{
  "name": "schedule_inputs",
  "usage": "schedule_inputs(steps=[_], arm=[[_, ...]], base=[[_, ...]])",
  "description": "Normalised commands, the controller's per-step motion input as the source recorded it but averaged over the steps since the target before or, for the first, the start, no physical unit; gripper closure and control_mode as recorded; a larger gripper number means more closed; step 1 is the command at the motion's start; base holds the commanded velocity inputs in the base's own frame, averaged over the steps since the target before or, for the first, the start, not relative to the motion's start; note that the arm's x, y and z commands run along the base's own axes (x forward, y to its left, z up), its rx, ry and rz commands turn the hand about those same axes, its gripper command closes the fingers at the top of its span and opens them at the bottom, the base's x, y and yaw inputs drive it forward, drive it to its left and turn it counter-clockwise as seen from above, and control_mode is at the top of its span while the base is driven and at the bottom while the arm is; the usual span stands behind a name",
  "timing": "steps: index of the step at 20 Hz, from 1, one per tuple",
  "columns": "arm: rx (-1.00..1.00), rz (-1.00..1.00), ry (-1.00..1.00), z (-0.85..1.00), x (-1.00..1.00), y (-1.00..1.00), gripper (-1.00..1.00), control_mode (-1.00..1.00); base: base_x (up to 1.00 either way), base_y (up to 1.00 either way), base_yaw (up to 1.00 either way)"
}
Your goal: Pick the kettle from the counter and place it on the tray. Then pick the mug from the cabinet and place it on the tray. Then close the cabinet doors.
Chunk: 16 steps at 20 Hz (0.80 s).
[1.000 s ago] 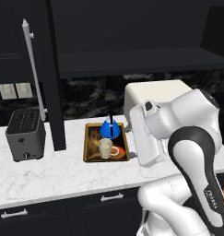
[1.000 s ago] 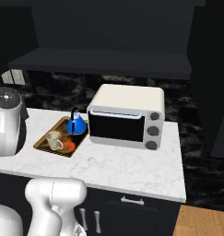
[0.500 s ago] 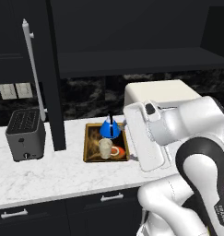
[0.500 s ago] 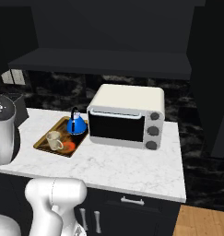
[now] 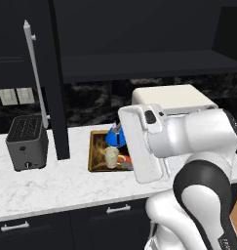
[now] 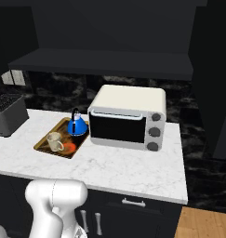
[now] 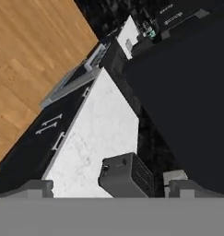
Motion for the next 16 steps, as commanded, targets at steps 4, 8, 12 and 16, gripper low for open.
schedule_inputs(steps=[4, 8, 12, 16], arm=[[0.0, 0.0, -0.3, 0.3, -0.25, 0.43, -1.0, -1.0], [-0.01, 0.0, -0.28, 0.22, -0.27, 0.51, -1.0, -1.0], [-0.03, 0.0, -0.24, 0.19, -0.33, 0.51, -1.0, -1.0], [-0.1, 0.0, -0.05, 0.13, -0.15, 0.55, -1.0, -1.0]], base=[[0.0, 0.0, 0.0], [0.0, 0.0, 0.0], [0.0, 0.0, 0.0], [0.0, 0.0, 0.0]])
